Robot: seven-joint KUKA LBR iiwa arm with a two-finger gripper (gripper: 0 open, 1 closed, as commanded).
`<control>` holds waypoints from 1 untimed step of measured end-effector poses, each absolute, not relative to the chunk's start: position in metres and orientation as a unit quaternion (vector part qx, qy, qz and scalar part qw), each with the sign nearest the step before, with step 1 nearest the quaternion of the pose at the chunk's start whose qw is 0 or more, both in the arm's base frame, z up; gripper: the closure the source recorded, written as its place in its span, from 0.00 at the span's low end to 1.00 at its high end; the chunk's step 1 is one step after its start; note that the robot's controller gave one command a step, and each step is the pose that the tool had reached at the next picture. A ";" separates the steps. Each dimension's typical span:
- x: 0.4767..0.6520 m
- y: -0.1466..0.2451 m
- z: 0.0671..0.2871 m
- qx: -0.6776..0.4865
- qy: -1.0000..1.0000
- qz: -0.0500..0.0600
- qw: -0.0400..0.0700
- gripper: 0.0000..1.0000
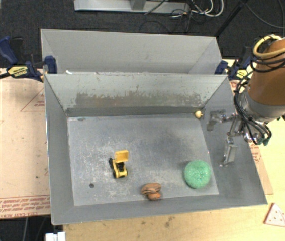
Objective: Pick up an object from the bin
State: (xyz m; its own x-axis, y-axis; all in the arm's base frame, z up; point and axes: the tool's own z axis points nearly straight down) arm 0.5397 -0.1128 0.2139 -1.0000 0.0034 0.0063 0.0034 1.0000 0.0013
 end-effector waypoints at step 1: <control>0.541 -0.112 0.218 0.000 -1.000 0.000 -0.001 0.00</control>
Offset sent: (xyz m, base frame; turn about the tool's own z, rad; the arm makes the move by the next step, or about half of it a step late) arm -0.0285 0.0159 -0.0877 -0.1403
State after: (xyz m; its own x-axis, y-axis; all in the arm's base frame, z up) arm 0.5413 -0.1123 0.2184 -1.0000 0.0003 -0.0015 0.0003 1.0000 0.0000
